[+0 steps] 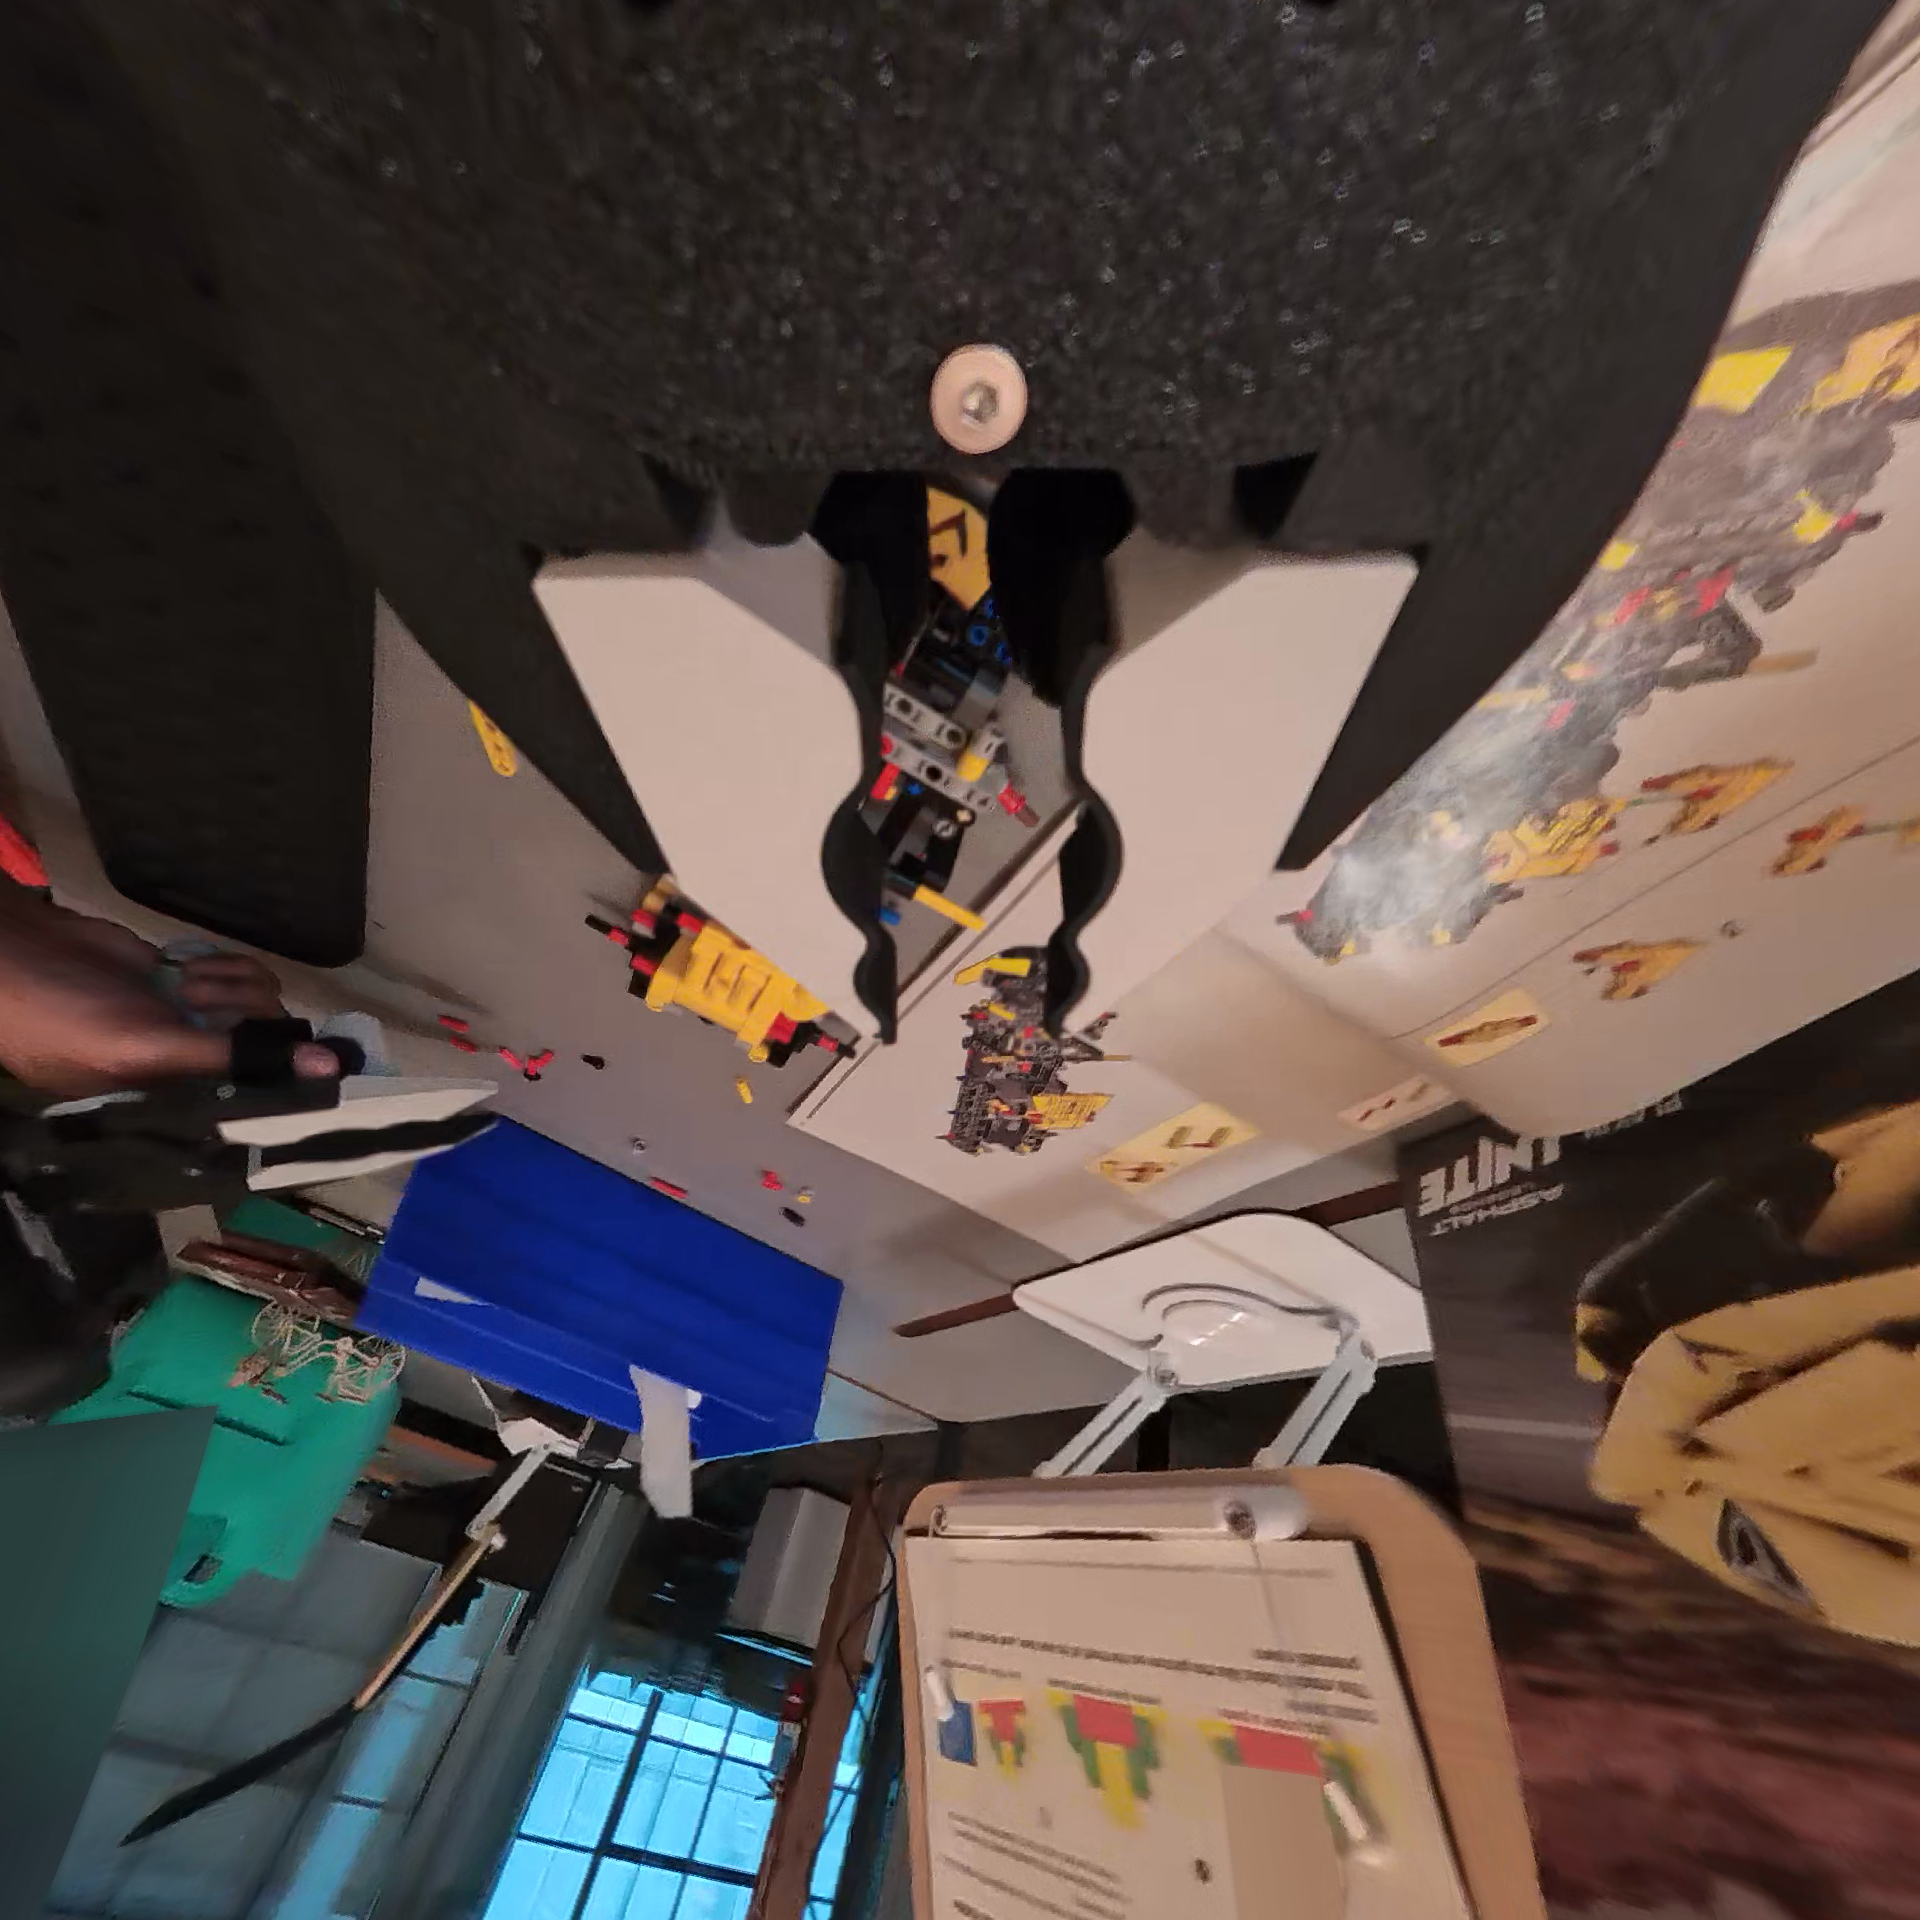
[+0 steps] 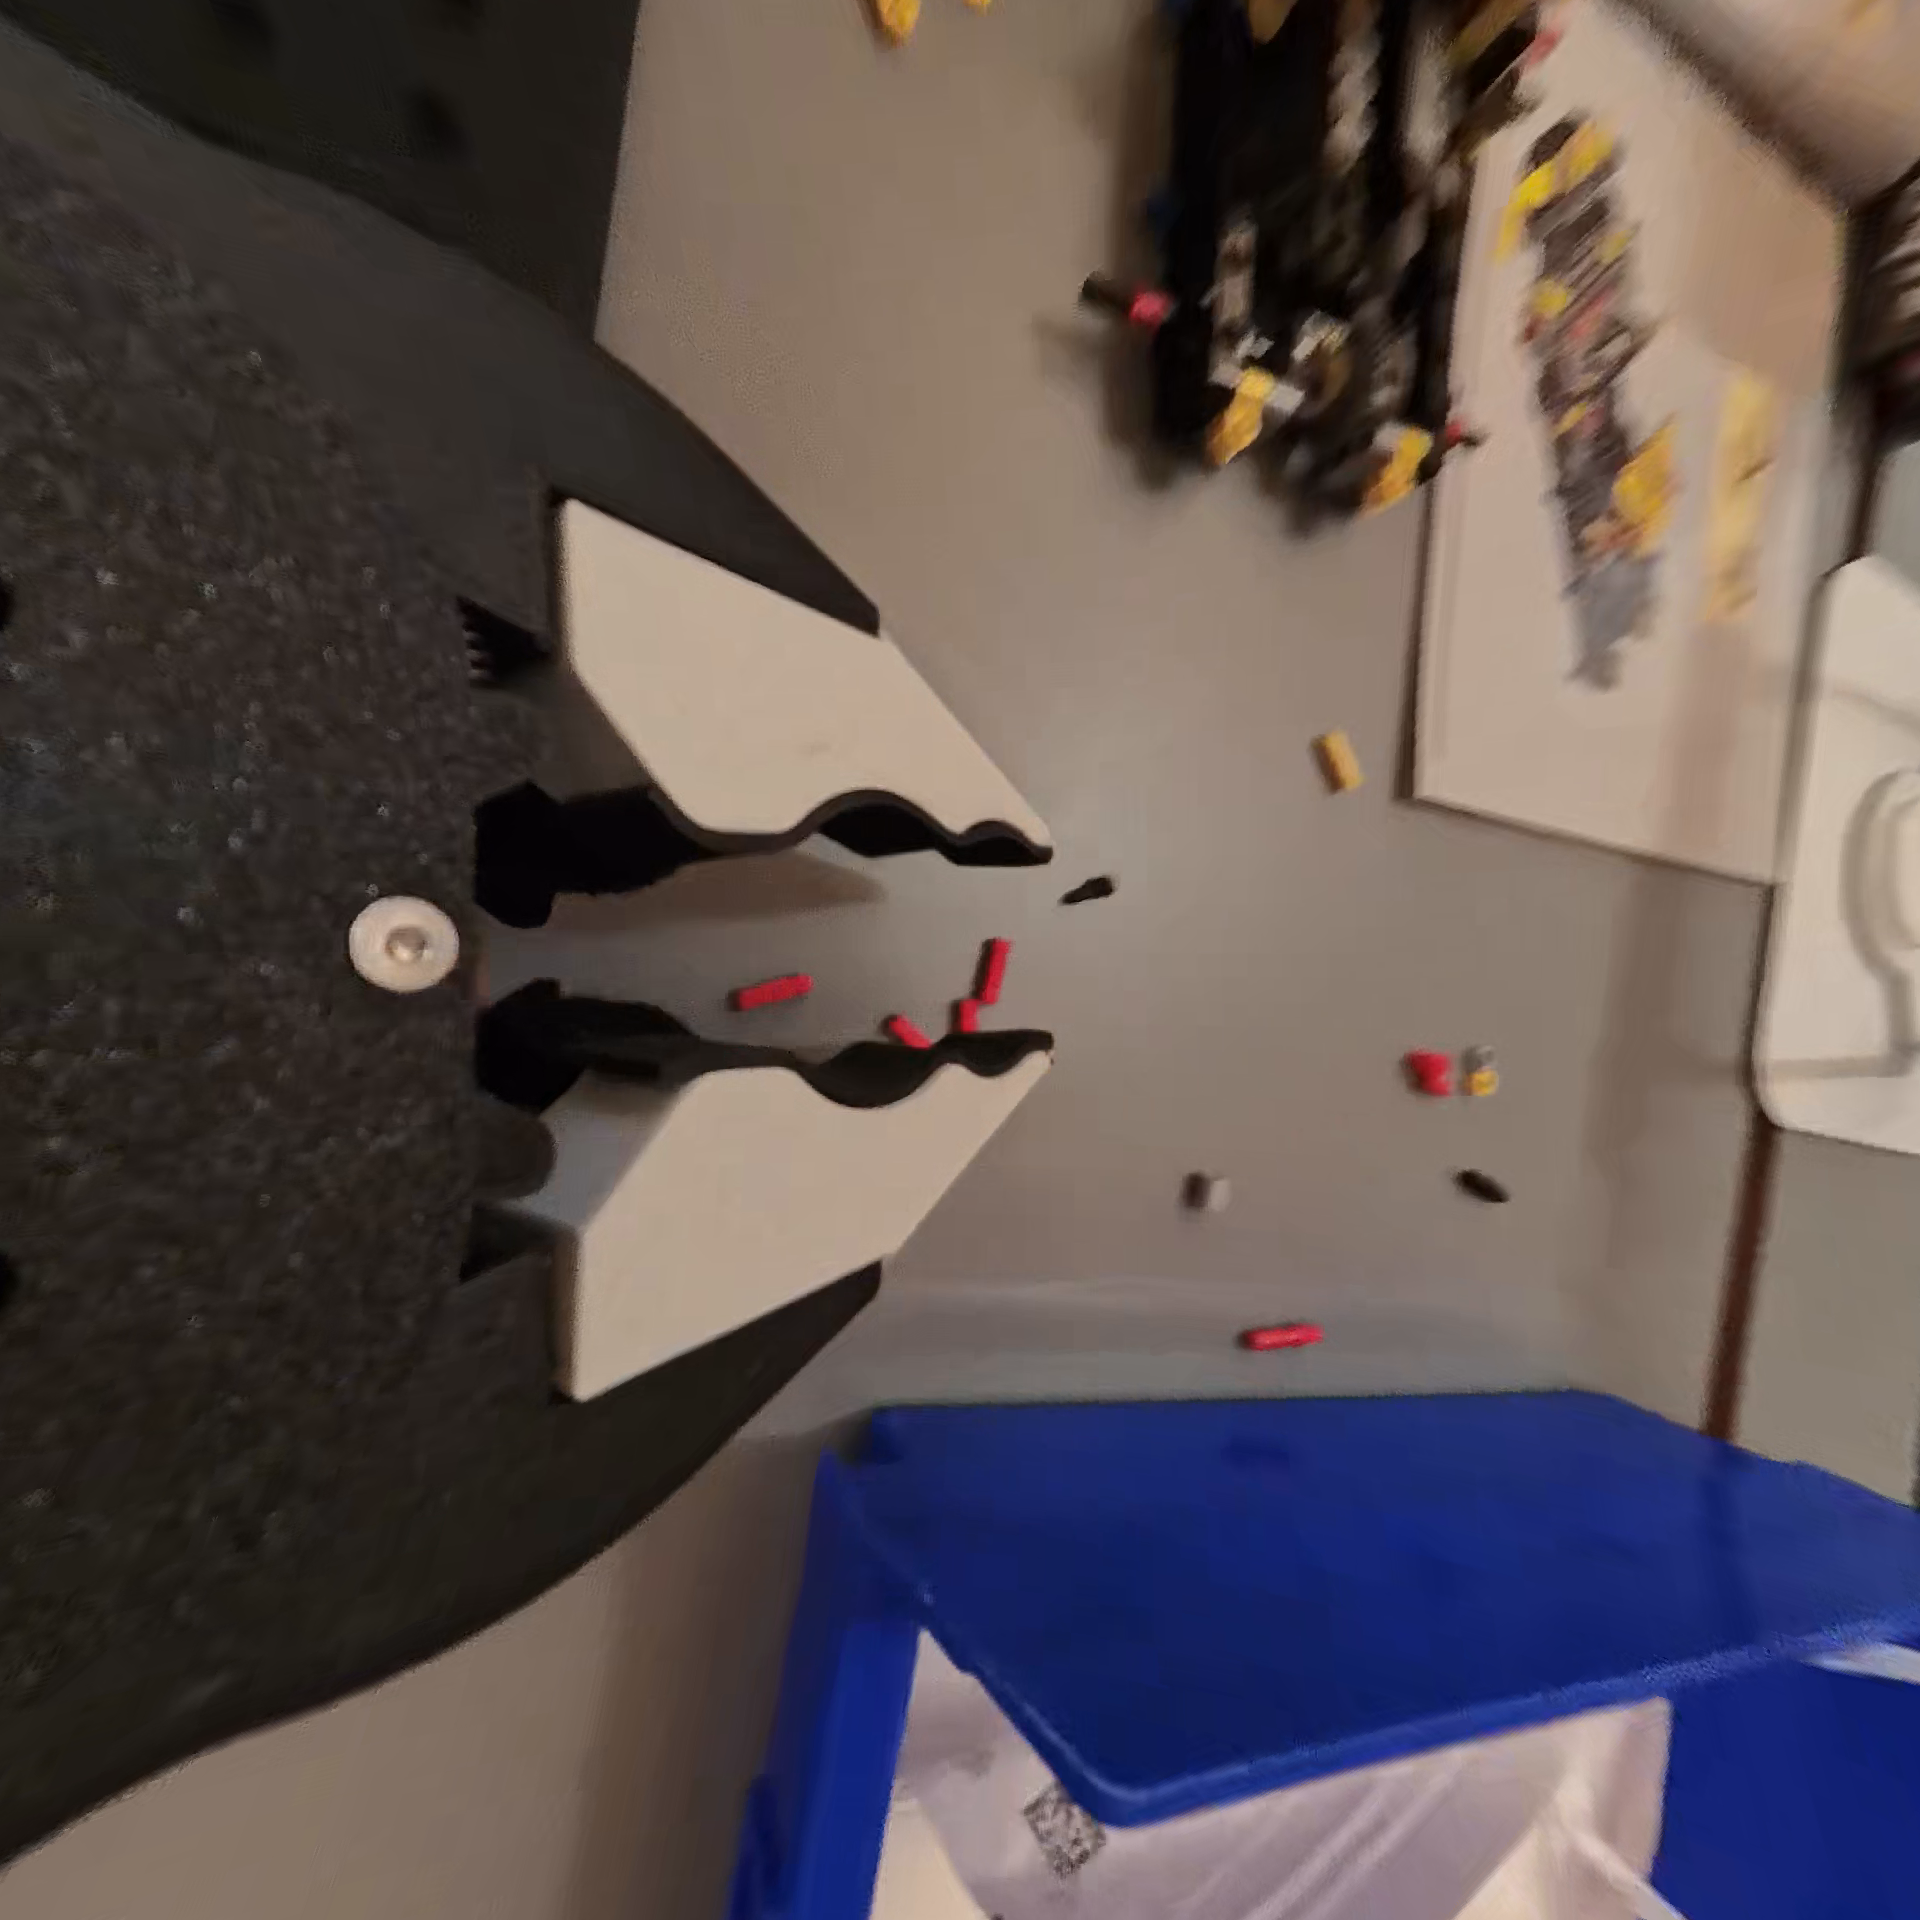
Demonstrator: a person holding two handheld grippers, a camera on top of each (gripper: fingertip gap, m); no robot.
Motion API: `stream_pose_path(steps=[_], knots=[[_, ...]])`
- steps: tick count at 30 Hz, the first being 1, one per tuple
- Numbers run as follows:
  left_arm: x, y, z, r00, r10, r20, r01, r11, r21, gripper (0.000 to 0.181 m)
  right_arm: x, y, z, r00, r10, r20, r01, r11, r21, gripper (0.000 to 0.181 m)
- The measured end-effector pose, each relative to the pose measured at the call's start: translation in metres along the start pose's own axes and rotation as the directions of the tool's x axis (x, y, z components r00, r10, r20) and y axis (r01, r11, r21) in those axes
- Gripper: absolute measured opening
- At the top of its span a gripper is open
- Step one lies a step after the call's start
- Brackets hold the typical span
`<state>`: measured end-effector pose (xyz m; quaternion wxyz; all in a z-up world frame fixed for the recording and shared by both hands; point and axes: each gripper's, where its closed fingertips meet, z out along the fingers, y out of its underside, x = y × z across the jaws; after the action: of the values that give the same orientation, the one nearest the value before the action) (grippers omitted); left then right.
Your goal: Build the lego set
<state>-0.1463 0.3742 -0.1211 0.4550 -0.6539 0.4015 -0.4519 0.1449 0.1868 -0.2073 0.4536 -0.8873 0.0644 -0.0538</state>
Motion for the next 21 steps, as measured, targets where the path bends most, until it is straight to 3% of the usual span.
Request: stream_pose_path(steps=[12, 21], knots=[[0.004, 0.020, 0.010, 1.000, 0.005, -0.026, -0.007, 0.998, -0.069, 0.028, 0.004, 0.026, 0.023, 0.999, 0.000, 0.043, 0.006, 0.989, -0.145, 0.025], [0.004, 0.020, 0.010, 0.999, -0.014, -0.036, 0.012, 0.998, -0.066, 0.028, 0.003, 0.026, 0.025, 0.997, -0.065, 0.053, 0.071, 0.988, -0.138, 0.000]])
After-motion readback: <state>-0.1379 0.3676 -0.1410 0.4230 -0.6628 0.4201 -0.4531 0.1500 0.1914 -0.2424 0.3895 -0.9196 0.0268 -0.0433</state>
